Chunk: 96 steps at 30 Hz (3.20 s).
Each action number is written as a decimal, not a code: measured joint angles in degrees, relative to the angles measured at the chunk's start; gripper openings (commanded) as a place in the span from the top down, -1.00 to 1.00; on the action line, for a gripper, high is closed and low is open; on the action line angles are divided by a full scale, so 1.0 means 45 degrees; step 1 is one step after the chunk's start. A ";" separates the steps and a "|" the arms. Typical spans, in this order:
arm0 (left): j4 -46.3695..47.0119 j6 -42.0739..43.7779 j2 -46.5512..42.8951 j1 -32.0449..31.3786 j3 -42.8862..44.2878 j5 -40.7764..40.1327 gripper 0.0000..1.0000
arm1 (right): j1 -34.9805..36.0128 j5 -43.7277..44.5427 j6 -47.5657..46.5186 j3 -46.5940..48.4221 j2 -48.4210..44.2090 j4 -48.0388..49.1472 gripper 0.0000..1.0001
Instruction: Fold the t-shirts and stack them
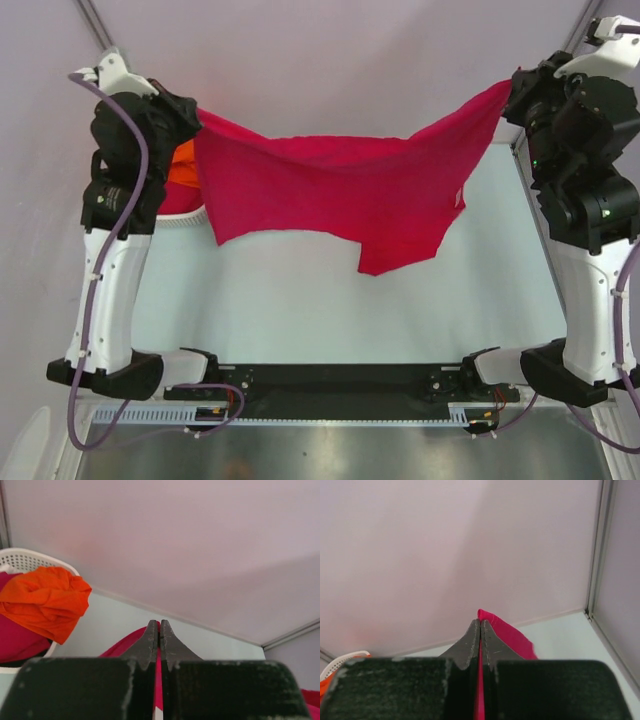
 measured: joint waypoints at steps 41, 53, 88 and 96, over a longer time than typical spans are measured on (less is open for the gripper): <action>-0.2569 -0.0797 0.3104 0.1394 0.6941 0.0015 1.00 | -0.3657 -0.3818 0.0466 0.5770 0.4750 0.0515 1.00; -0.2535 -0.1253 0.2365 0.1423 0.5848 -0.0010 1.00 | -0.3784 -0.5396 0.0534 0.5430 0.3696 0.1161 1.00; -0.0563 -0.3109 0.4104 0.1428 0.7009 0.0607 1.00 | -0.3691 -0.4775 -0.0330 0.5591 0.4104 0.2118 1.00; -0.0214 -0.3172 0.4342 0.1428 0.7485 0.0845 1.00 | -0.3691 -0.4629 -0.0437 0.5785 0.3818 0.2331 1.00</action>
